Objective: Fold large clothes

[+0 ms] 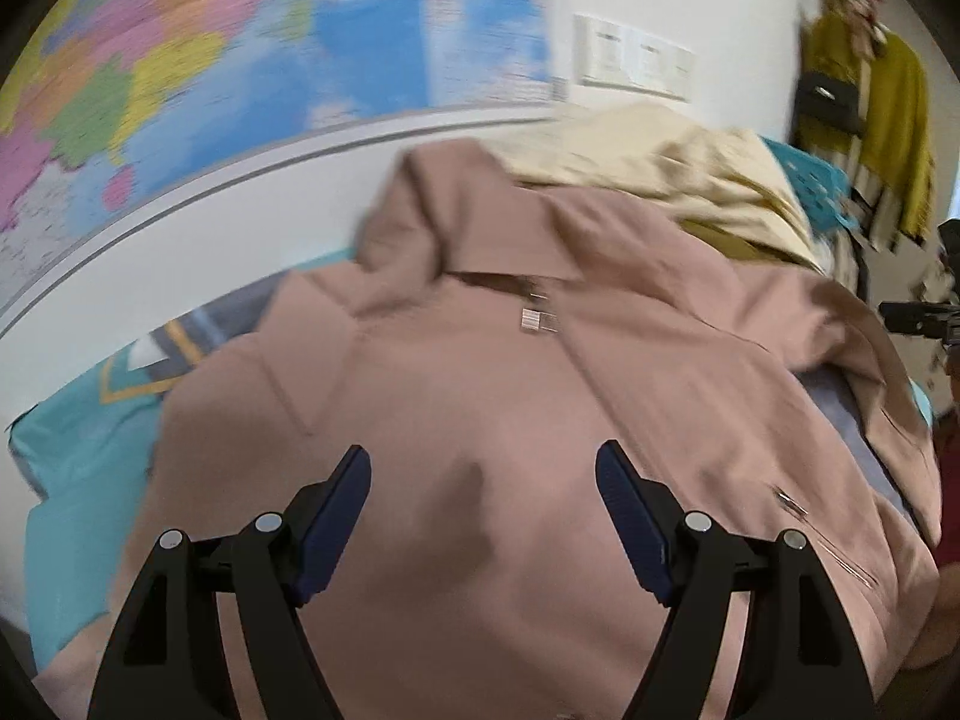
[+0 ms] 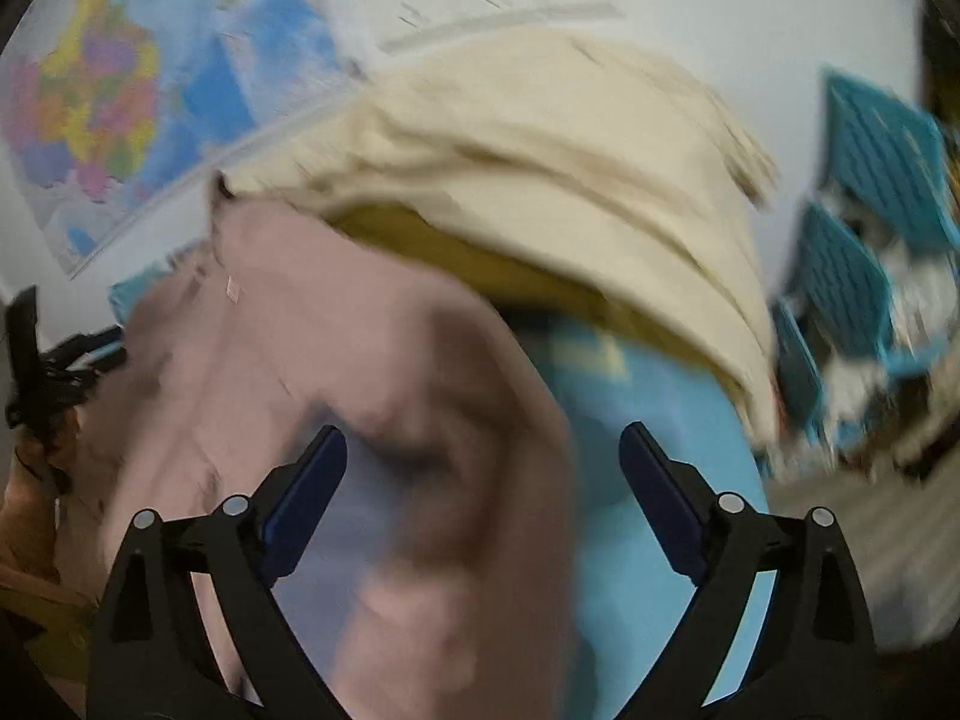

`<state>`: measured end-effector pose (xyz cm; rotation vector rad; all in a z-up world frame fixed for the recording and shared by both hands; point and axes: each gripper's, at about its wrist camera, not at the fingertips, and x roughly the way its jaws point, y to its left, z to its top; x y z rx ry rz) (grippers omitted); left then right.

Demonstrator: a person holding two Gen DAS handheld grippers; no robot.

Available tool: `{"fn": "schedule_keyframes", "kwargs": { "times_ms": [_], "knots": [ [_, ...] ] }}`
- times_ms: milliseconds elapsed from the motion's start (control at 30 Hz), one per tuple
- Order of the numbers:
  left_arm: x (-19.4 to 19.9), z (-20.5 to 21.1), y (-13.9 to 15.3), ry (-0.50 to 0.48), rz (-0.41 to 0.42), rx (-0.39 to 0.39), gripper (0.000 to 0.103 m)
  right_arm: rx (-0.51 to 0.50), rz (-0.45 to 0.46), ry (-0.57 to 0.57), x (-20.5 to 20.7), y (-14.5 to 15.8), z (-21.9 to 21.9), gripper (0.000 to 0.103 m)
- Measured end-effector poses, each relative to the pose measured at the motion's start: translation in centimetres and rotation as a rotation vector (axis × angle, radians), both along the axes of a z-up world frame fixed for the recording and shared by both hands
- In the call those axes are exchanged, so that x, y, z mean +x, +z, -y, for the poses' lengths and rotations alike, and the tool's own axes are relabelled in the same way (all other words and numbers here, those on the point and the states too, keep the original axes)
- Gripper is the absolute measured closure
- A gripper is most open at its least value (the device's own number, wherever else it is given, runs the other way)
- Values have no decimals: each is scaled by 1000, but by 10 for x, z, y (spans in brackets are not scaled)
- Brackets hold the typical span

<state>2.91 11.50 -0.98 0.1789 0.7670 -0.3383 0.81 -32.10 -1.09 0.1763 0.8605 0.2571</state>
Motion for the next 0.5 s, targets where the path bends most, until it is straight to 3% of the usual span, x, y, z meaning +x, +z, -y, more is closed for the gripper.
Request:
{"fn": "schedule_keyframes", "kwargs": {
  "times_ms": [167, 233, 267, 300, 333, 367, 500],
  "knots": [
    [-13, 32, 1, -60, 6, 23, 27, 135, -72, 38, -32, -38, 13, 12],
    [-14, 42, 2, -74, 10, 35, 27, 179, -70, 84, -38, -40, 9, 20],
    [-15, 47, 2, -76, 9, 38, 27, 203, -71, 110, -40, -43, 8, 35],
    [-15, 49, 2, -79, 6, 35, 27, 221, -82, 123, -39, -44, 7, 60],
    [-16, 51, 3, -79, 3, 32, 27, 246, -101, 132, -37, -47, 8, 74],
    [-16, 52, 3, -74, 2, 33, 27, 282, -105, 139, -34, -44, 9, 97],
    [-20, 51, 7, -68, -2, 21, 27, 364, 28, 175, -35, 10, 23, 99]
  ]
}}
